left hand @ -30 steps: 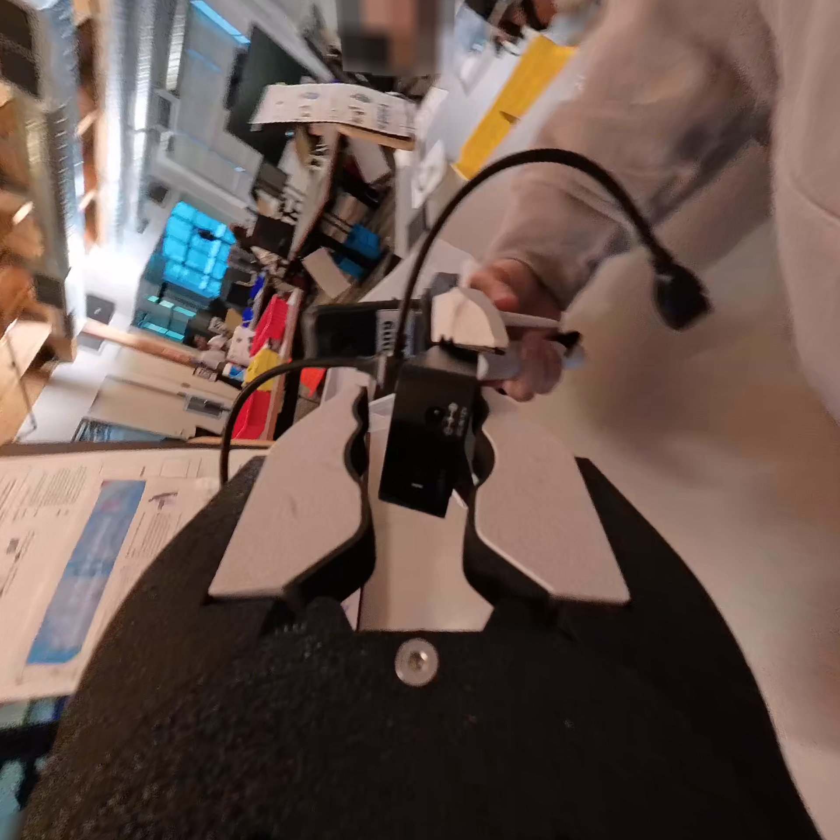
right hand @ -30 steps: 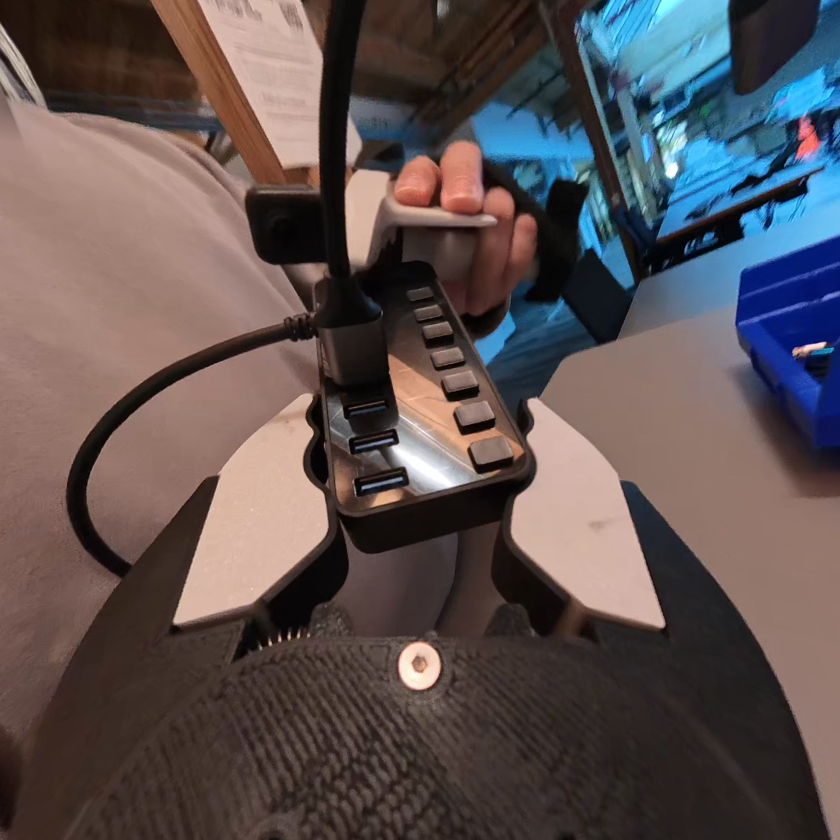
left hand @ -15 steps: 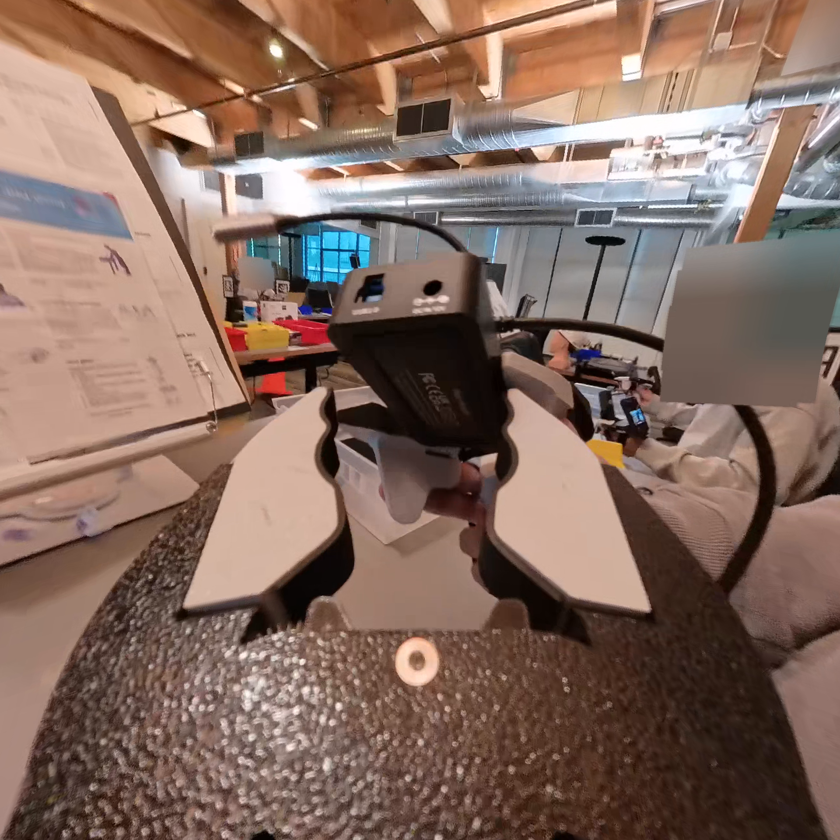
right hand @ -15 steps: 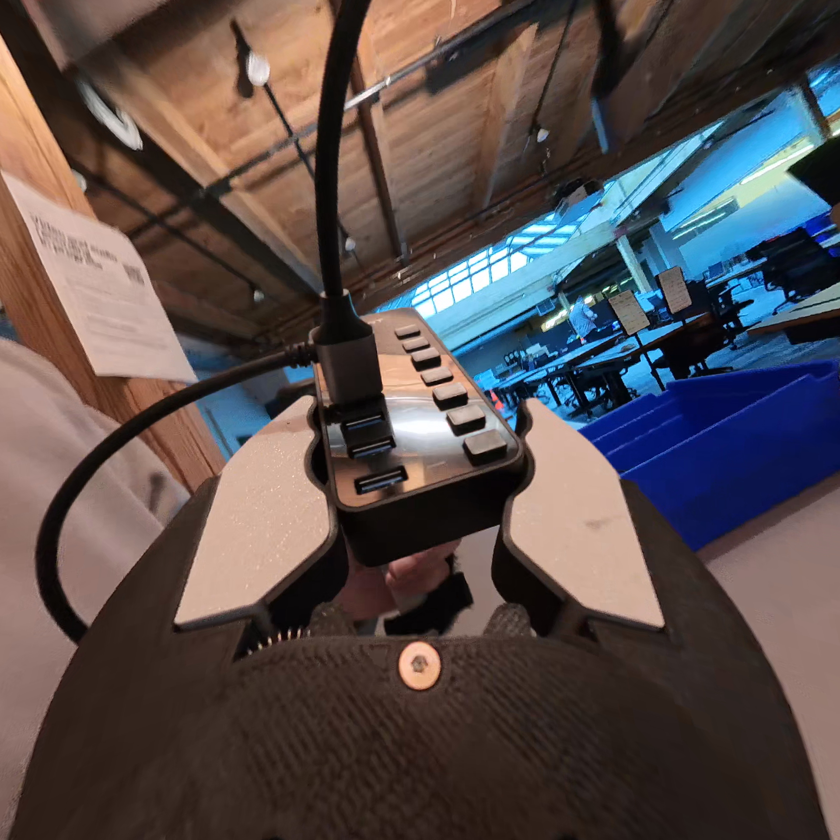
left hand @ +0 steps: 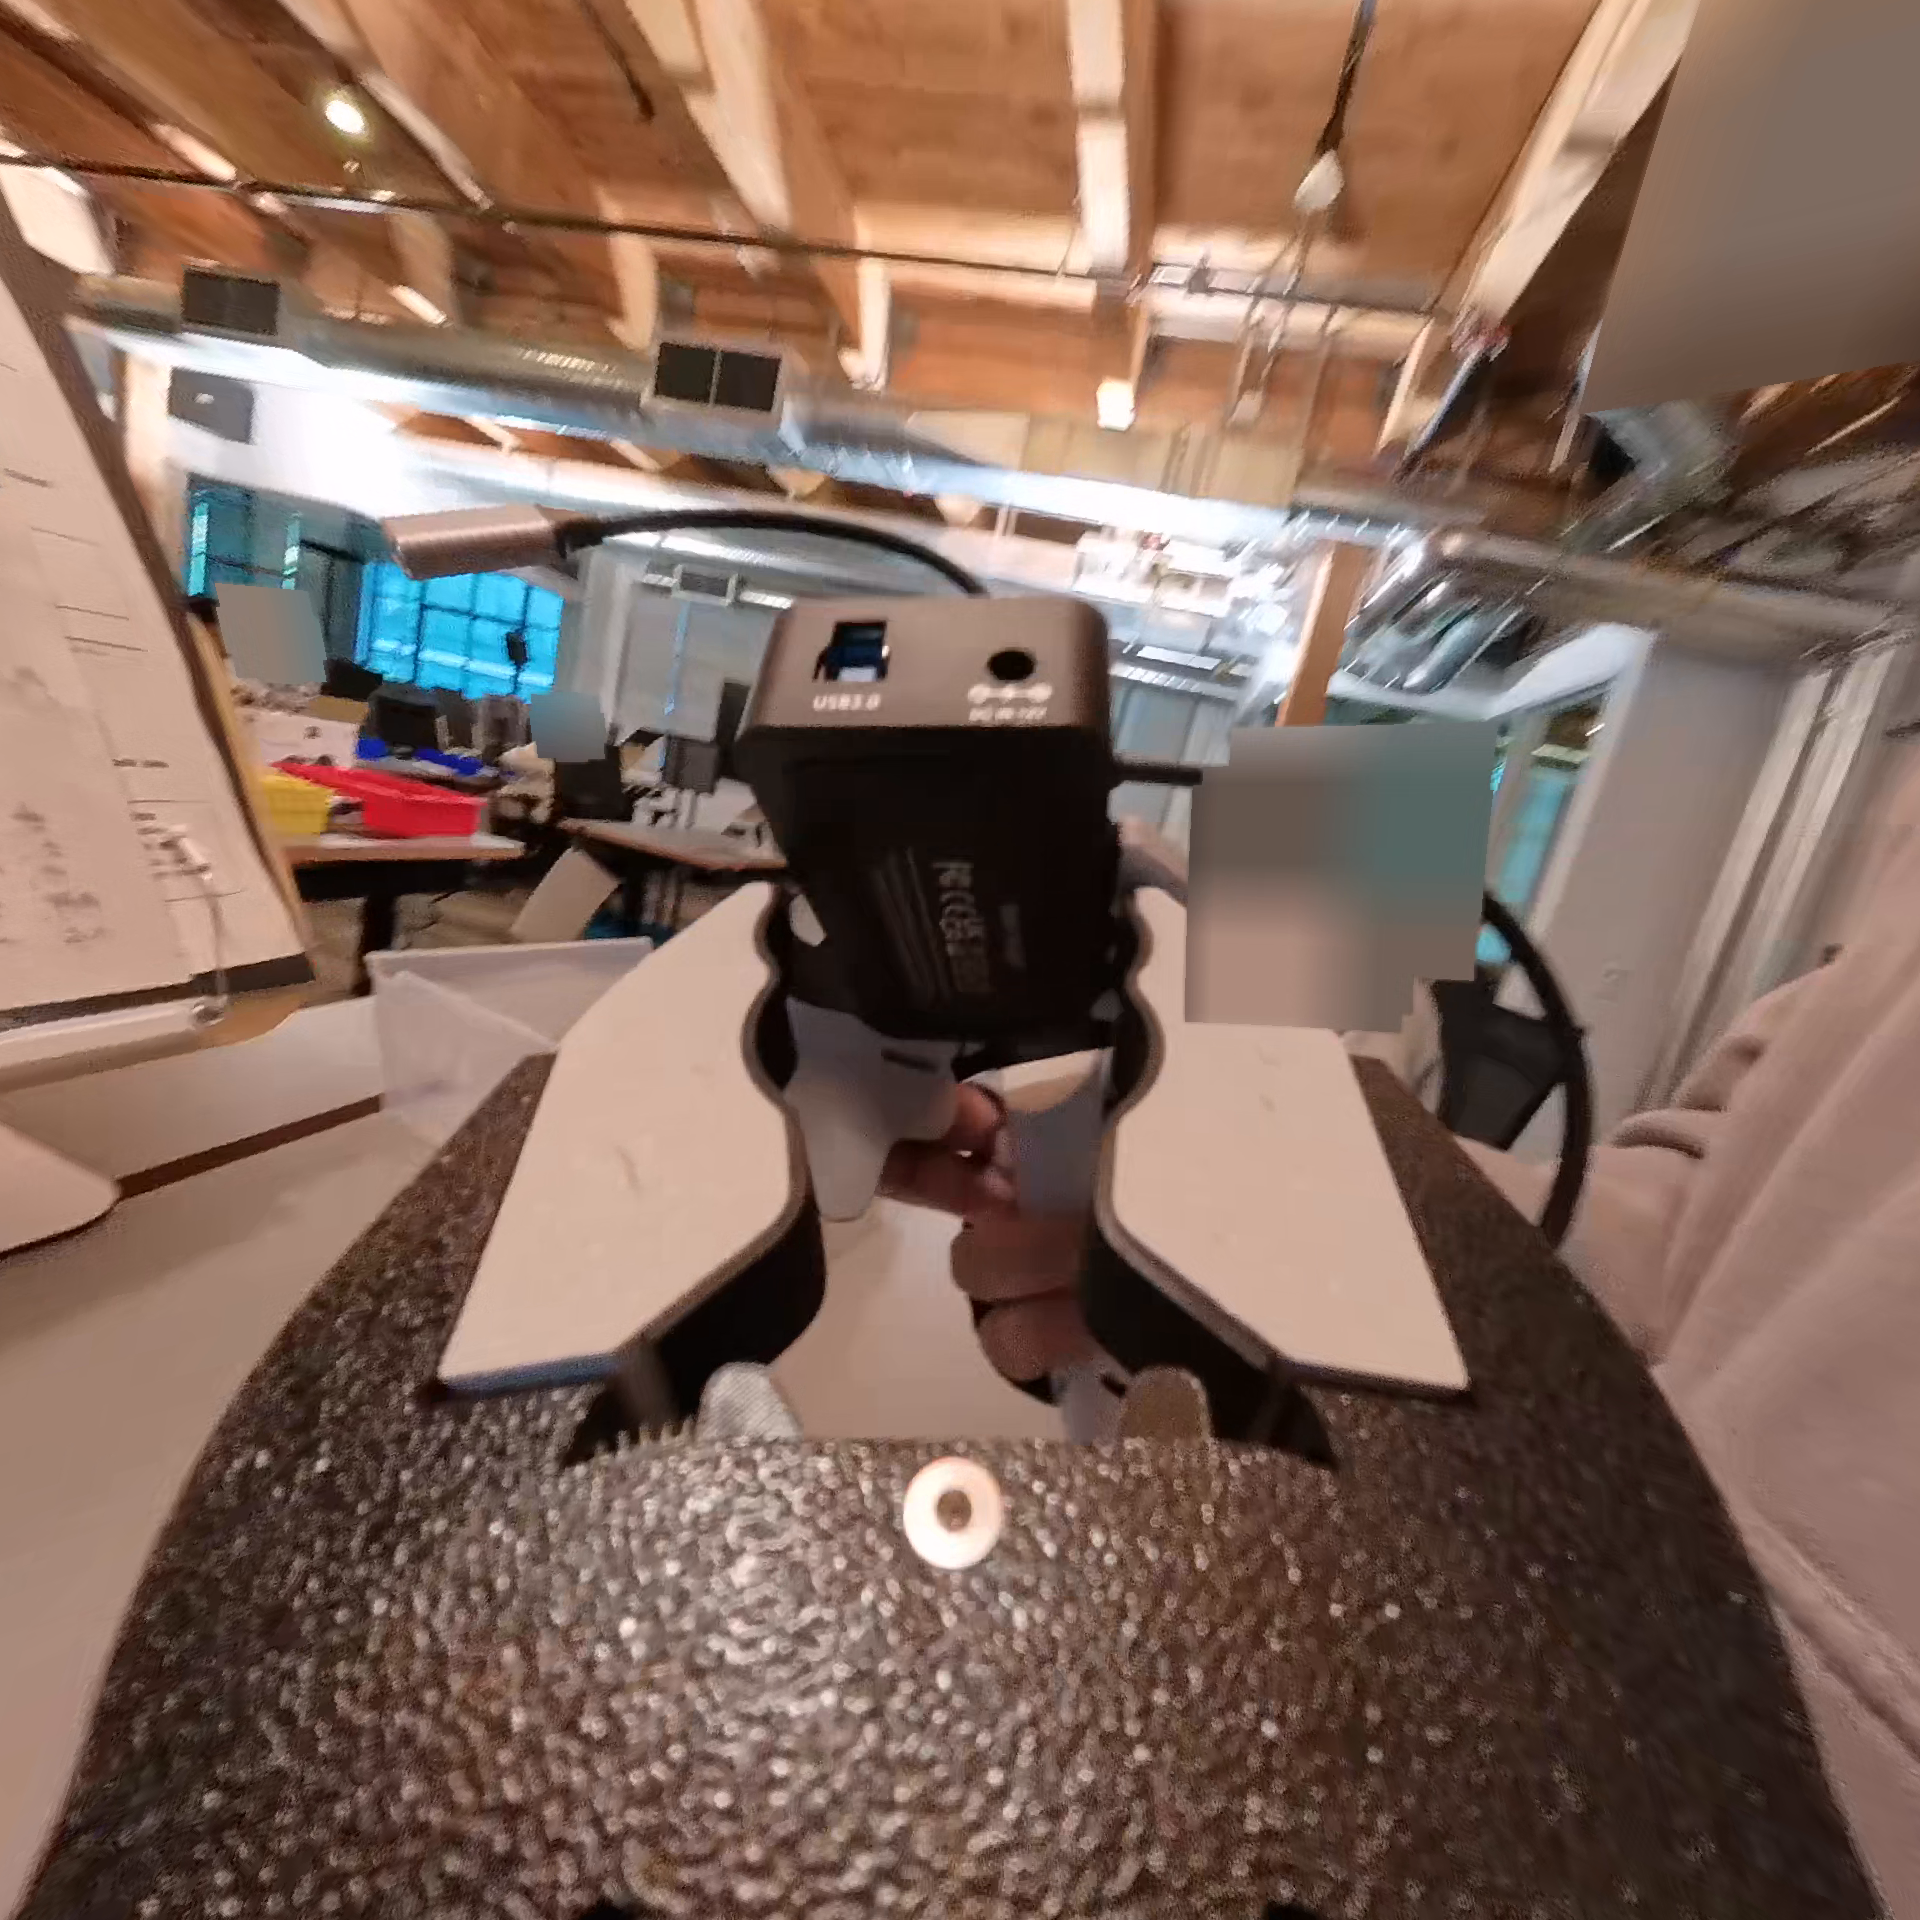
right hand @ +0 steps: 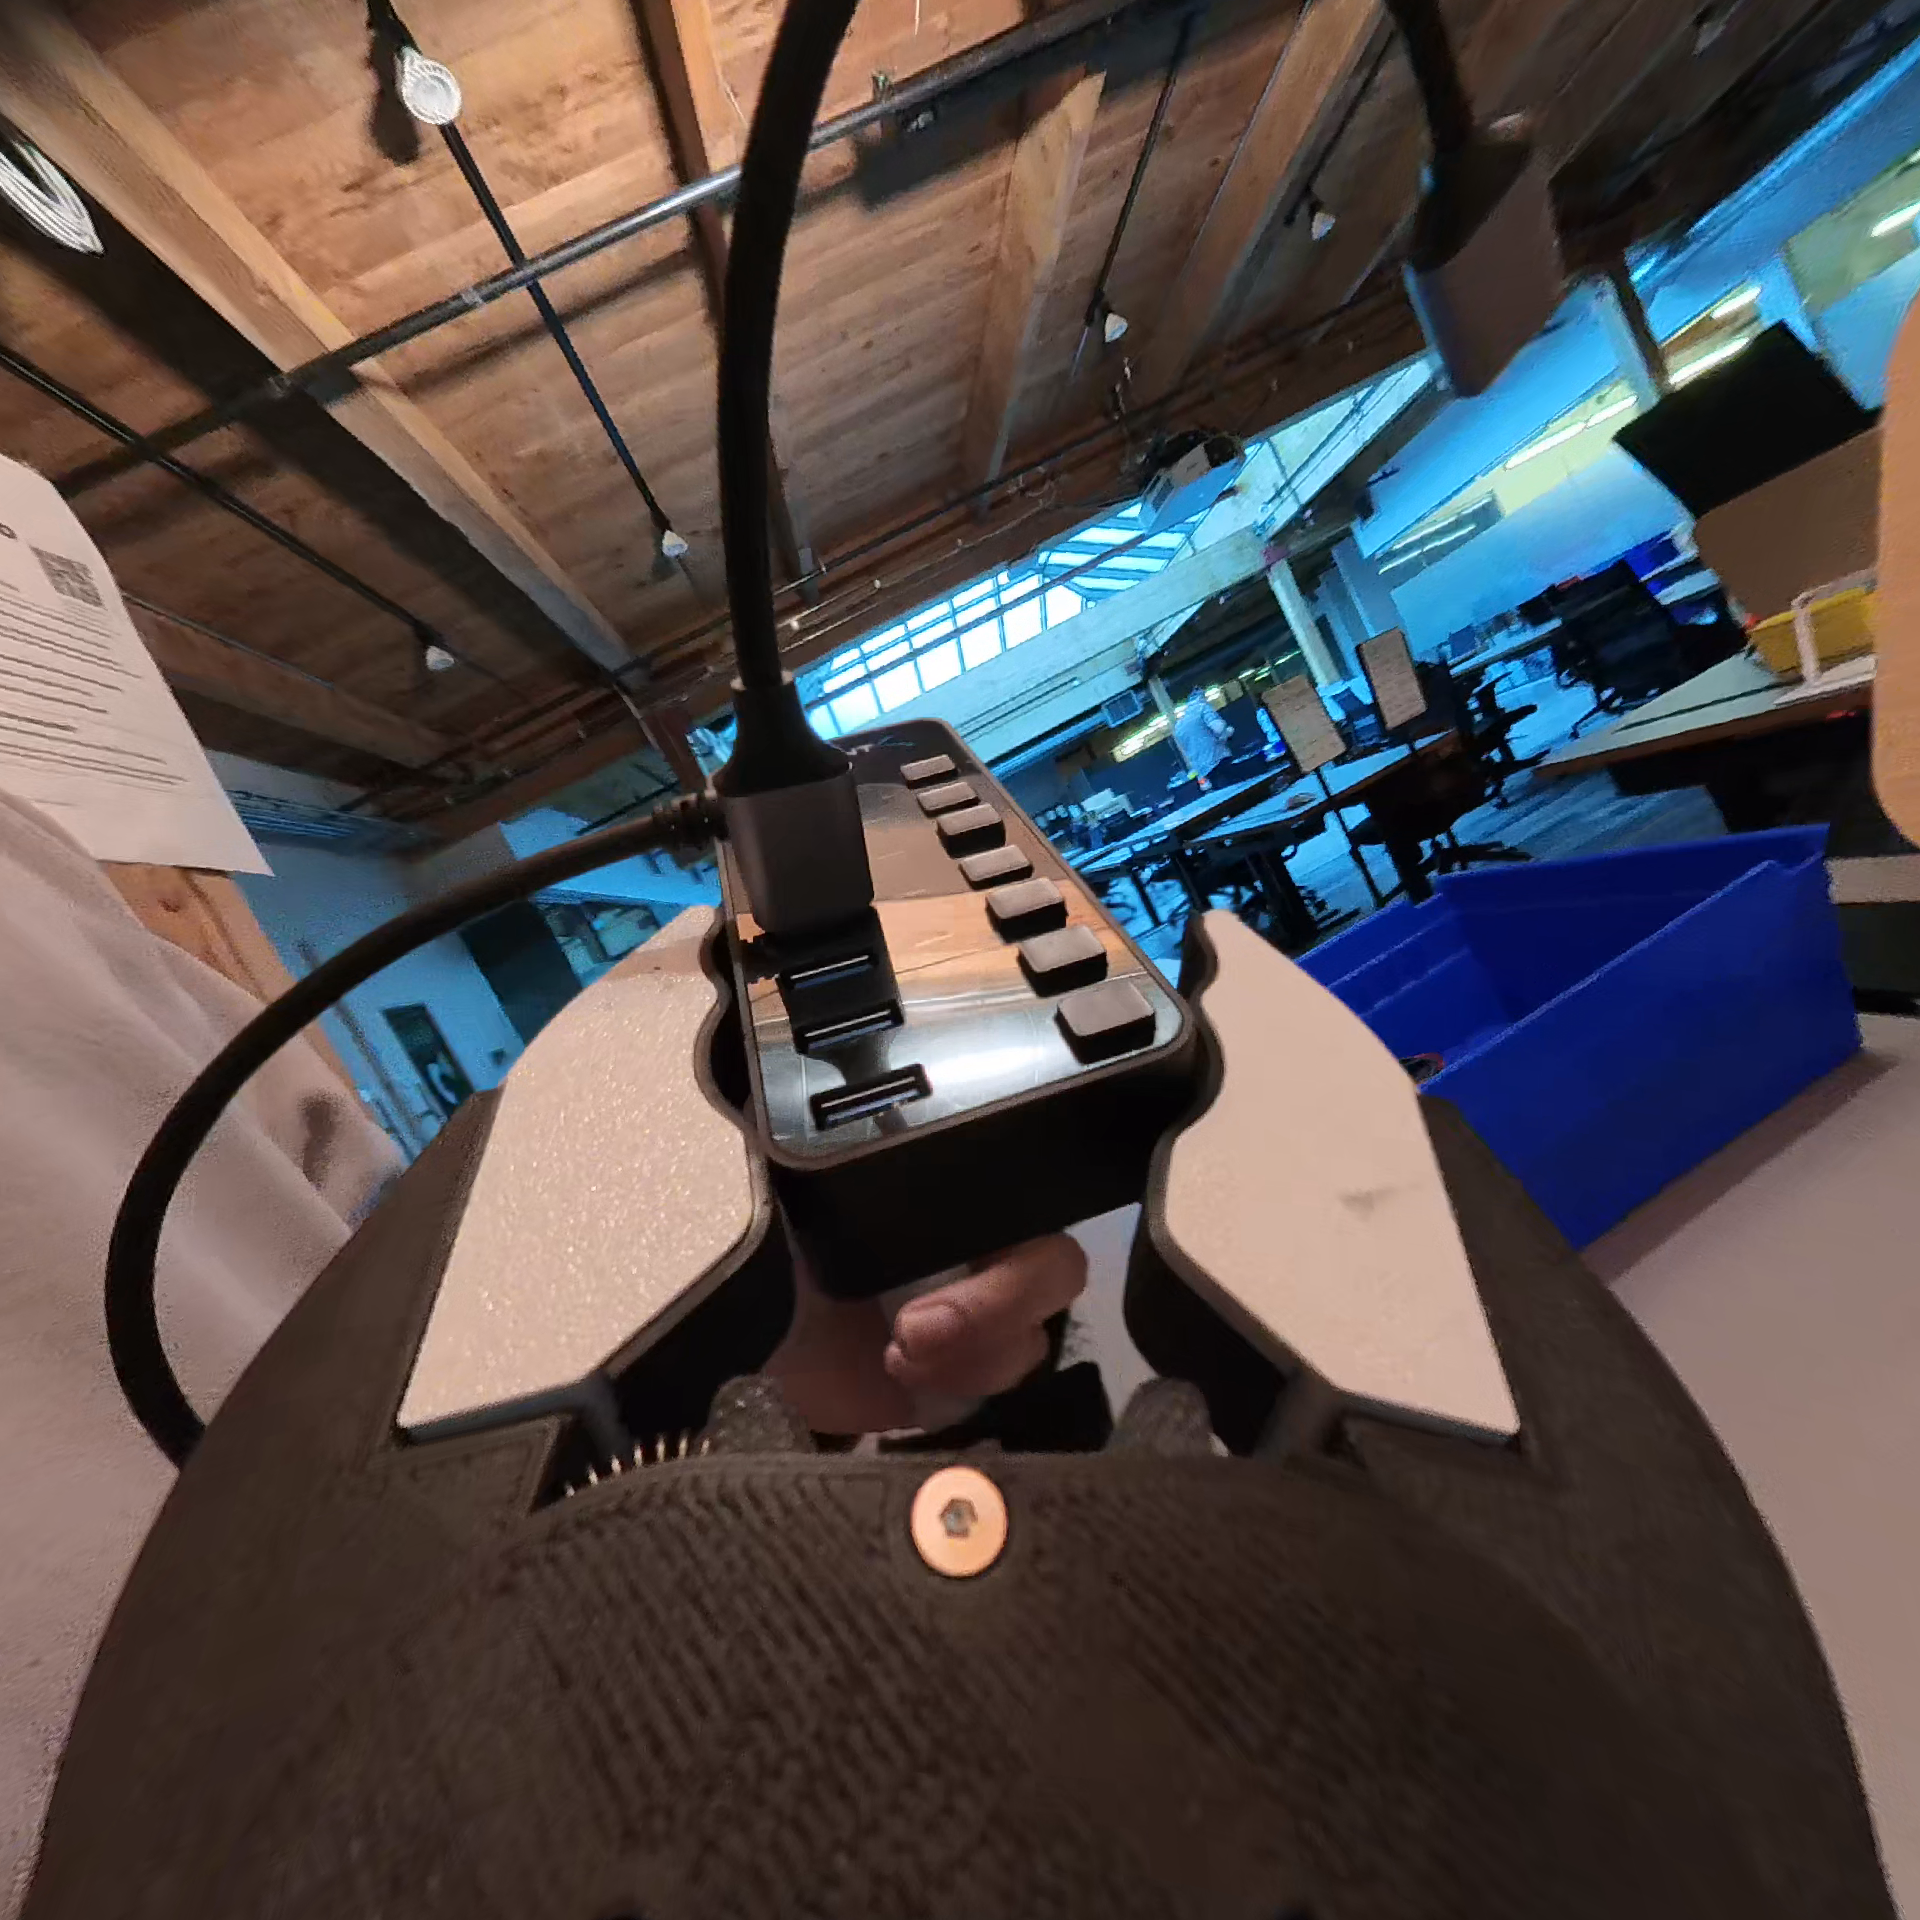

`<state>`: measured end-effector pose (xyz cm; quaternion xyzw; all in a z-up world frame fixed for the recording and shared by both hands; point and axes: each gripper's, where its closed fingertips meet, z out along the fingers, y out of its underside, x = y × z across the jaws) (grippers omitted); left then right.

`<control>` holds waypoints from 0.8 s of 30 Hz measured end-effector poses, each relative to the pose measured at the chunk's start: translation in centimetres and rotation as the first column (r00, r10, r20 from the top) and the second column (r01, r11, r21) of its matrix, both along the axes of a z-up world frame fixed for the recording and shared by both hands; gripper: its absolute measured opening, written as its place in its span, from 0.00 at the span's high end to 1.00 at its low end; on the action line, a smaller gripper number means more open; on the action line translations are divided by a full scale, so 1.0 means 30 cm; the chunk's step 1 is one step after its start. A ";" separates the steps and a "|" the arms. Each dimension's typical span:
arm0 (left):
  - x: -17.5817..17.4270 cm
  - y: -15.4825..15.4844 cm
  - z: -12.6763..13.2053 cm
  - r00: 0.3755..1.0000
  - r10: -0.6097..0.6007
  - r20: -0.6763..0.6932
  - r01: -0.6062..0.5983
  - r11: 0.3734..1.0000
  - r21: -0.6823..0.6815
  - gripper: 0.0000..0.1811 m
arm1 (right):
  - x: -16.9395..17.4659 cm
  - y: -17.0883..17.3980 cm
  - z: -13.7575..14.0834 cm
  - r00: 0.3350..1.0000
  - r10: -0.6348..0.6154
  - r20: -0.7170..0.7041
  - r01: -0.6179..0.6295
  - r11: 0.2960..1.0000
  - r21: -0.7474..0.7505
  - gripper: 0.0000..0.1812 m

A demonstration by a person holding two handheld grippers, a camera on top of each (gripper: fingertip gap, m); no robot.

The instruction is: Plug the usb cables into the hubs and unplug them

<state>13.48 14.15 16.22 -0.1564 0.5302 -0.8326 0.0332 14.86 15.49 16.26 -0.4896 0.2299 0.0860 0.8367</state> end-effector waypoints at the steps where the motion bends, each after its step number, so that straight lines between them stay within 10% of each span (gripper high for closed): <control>1: -0.006 0.015 0.005 1.000 -0.003 0.009 0.003 1.000 -0.006 0.69 | 0.000 0.010 0.002 1.000 -0.005 0.009 0.005 1.000 -0.007 0.55; 15: 0.014 0.120 0.021 0.996 -0.065 -0.067 0.059 0.995 -0.086 0.66 | -0.012 0.094 -0.045 0.991 -0.112 -0.077 0.109 0.993 -0.042 0.55; 24: 0.050 0.063 -0.001 0.997 -0.075 -0.031 0.076 0.996 0.050 0.68 | -0.008 0.086 -0.136 0.999 -0.047 -0.008 0.042 0.946 -0.322 0.55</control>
